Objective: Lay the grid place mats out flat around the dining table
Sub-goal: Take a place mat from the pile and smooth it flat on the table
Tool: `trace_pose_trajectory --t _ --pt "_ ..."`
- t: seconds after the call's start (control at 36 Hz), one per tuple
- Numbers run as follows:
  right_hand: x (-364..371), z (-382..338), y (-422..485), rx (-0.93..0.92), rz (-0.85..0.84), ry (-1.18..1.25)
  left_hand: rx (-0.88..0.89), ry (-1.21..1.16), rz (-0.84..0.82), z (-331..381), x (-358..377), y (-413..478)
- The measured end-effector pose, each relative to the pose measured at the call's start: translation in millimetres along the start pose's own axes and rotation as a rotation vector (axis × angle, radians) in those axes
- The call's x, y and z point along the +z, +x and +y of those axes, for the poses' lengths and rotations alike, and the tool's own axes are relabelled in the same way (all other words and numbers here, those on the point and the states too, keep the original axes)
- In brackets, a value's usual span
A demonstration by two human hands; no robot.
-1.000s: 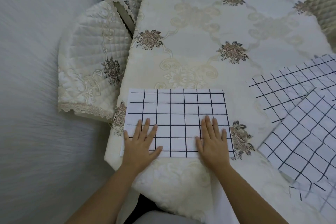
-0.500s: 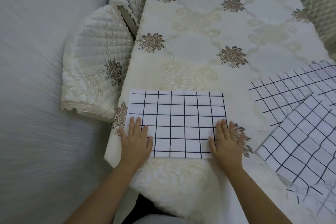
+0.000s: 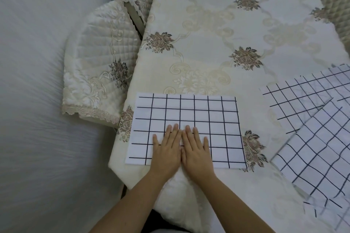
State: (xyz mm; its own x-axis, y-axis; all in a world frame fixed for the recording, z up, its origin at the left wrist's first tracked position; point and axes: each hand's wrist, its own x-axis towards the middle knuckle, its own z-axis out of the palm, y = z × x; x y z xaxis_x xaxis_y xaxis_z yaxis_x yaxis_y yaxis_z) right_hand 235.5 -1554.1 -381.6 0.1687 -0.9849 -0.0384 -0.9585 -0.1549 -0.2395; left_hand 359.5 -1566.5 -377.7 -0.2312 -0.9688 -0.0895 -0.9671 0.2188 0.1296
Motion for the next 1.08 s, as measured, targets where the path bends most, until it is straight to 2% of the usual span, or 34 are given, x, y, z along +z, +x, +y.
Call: trace_pose_trajectory --t 0.11,0.25,0.42,0.56,0.69,0.86,1.08 --pt "-1.9 10.2 -3.1 -0.029 -0.033 -0.023 -0.009 -0.013 -0.069 -4.8 -6.0 -4.0" --pt "-7.5 21.7 -6.1 0.034 -0.003 -0.016 -0.01 -0.042 -0.061 -17.7 -11.3 -9.9" --pt "-14.9 55.8 -18.0 0.127 0.03 -0.007 -0.081 -0.057 -0.034 -55.2 -5.7 -24.8" --pt "-20.8 85.4 -28.0 0.2 0.062 -0.044 -0.125 -0.095 0.056 -79.3 -4.7 -33.0" --pt "-25.1 94.8 -27.7 0.213 0.102 -0.075 -0.113 -0.041 0.095 -87.1 -1.9 -32.8" --pt "-35.2 71.2 -16.8 0.248 0.178 -0.037 -0.074 -0.046 0.218 -55.4 -8.4 -22.7" --pt "-14.5 -2.2 9.0 0.074 0.032 0.015 0.071 -0.044 0.107 1.1 2.0 -2.4"
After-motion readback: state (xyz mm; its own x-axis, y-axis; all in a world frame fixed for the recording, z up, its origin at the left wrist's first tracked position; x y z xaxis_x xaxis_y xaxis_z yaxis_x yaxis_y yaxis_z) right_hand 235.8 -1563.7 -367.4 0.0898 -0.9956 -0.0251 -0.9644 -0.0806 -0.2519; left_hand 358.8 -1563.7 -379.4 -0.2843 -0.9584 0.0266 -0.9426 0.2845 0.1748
